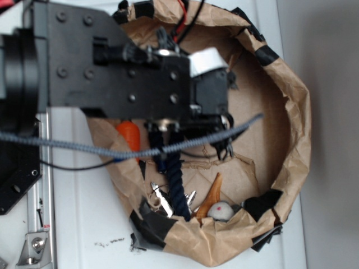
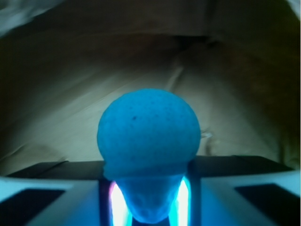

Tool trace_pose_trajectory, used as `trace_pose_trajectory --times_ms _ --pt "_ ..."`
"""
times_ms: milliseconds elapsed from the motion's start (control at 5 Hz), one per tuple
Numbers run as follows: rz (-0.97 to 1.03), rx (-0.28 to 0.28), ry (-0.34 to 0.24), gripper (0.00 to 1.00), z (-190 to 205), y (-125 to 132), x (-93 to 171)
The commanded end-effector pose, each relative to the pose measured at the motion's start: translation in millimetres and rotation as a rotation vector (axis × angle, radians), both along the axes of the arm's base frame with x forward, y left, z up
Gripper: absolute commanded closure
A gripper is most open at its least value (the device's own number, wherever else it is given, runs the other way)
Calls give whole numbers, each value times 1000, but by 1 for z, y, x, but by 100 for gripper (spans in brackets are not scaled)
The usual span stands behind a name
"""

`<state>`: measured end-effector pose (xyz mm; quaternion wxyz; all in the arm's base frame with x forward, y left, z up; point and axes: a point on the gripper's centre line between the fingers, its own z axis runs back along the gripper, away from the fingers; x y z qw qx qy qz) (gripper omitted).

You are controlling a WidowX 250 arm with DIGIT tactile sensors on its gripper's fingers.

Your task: Grab the blue ball.

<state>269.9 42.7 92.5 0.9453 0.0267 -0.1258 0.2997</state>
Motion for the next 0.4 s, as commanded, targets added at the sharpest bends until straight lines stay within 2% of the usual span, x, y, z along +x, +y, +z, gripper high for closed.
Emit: trace_pose_trajectory --times_ms 0,200 --pt "-307 -137 87 100 28 -26 12" --pt "-295 -80 97 100 23 -22 9"
